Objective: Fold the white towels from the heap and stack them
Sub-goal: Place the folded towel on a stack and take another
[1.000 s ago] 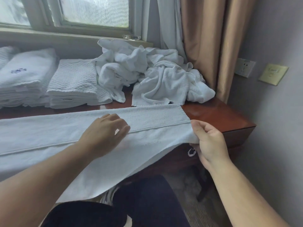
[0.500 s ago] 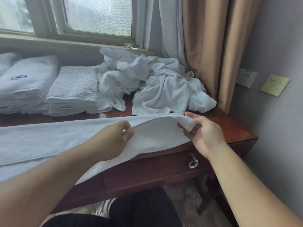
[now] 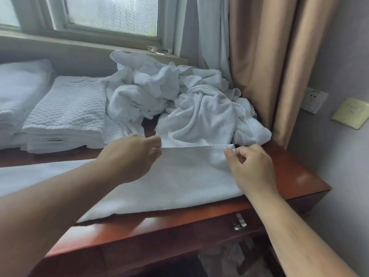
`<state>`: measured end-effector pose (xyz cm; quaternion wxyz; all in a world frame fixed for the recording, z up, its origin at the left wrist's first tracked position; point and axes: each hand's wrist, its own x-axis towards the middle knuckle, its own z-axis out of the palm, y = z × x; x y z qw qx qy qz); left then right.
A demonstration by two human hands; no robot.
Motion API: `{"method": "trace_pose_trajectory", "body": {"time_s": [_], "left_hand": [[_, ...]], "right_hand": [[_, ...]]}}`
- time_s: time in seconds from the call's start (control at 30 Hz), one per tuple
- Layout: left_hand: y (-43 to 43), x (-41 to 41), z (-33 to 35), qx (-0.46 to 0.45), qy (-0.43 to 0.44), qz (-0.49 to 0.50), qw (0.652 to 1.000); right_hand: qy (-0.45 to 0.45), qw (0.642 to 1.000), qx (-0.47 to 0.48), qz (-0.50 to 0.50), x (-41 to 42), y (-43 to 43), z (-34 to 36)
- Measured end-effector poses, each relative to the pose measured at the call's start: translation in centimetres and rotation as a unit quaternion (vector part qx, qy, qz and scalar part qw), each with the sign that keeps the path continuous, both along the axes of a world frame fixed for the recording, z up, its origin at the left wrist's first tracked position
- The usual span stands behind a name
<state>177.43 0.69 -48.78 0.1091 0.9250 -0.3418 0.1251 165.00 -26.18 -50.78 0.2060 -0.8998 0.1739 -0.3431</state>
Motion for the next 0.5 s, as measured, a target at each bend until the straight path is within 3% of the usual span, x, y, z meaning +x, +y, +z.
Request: {"method": "trace_pose_trajectory", "body": {"time_s": [0.23,0.5], "left_hand": [[-1.8,3.7,-1.2,0.054,0.033,-0.015,0.998],[-1.5,4.7,-3.7,0.034,0.09,-0.017,0.995]], "right_hand": [[0.076,0.997,0.032,-0.003,4.5,-2.8,-1.0],[0.153,0.987,0.019,-0.04,5.4,-3.1,-2.6]]}}
